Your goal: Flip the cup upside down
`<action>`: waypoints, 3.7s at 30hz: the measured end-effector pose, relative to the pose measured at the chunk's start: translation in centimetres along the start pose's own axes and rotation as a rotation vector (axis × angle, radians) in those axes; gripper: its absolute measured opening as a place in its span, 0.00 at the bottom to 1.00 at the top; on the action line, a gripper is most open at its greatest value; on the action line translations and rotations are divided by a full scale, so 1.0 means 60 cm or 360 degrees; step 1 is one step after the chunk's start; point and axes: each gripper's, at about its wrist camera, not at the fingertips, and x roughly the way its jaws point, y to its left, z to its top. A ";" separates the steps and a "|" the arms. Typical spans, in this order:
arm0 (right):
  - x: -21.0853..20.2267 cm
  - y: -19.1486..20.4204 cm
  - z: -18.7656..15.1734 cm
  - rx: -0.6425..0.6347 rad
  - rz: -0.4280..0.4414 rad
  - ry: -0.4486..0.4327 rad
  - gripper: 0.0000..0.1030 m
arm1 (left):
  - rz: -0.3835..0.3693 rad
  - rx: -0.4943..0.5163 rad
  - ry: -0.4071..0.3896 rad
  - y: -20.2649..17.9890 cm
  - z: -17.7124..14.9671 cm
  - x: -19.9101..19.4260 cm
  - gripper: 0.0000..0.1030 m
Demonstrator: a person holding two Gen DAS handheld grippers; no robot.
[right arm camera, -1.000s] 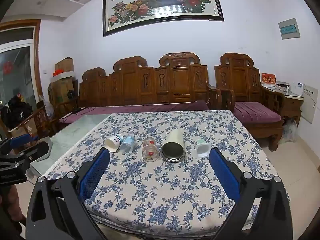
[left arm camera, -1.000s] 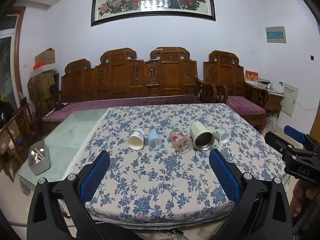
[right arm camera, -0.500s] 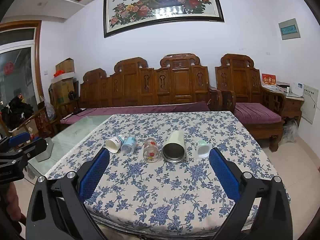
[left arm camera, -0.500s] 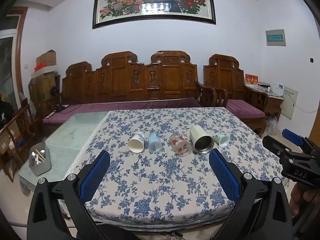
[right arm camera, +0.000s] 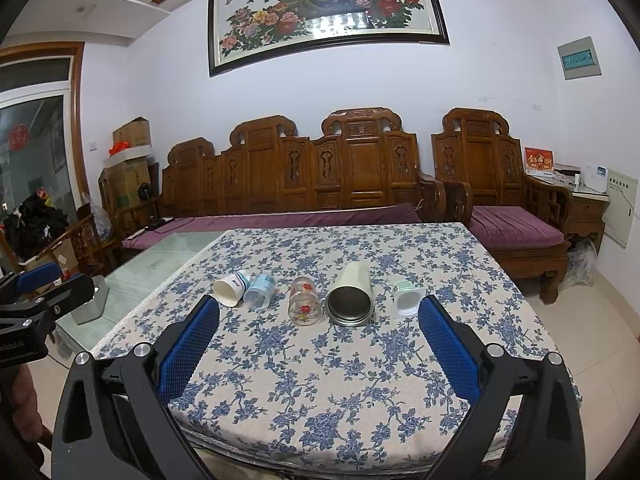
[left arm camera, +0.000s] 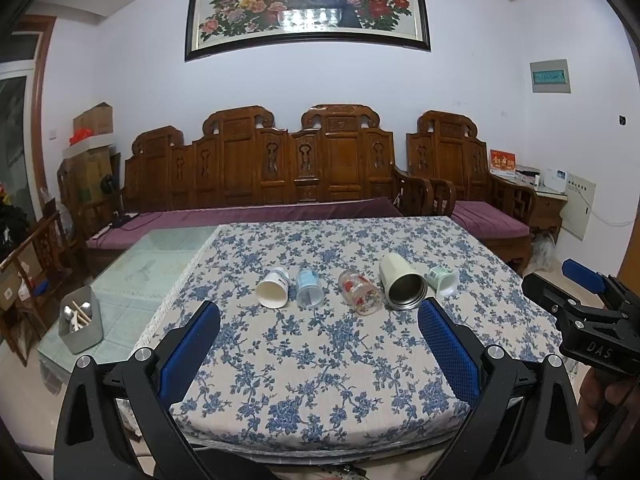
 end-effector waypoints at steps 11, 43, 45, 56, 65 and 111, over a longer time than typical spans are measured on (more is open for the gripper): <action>-0.001 0.004 0.002 -0.0002 0.0001 -0.0002 0.97 | 0.0001 0.0002 -0.0009 -0.002 0.000 -0.004 0.93; -0.012 0.019 0.008 -0.0009 0.0016 -0.0005 0.97 | 0.0000 0.0012 0.0007 -0.004 -0.006 0.002 0.93; -0.012 0.017 0.007 -0.0007 0.0015 -0.0007 0.97 | -0.0001 0.0011 0.0006 -0.003 -0.006 0.002 0.93; 0.010 0.012 -0.001 -0.0004 0.0027 0.0034 0.97 | 0.0000 0.0033 0.0051 -0.006 -0.013 0.019 0.93; 0.097 -0.025 0.003 -0.0018 0.0077 0.0165 0.95 | -0.0108 0.0155 0.0245 -0.020 0.003 0.112 0.93; 0.420 -0.109 -0.061 0.0026 0.0203 0.0721 0.74 | -0.0186 0.0013 0.1199 -0.091 -0.004 0.747 0.81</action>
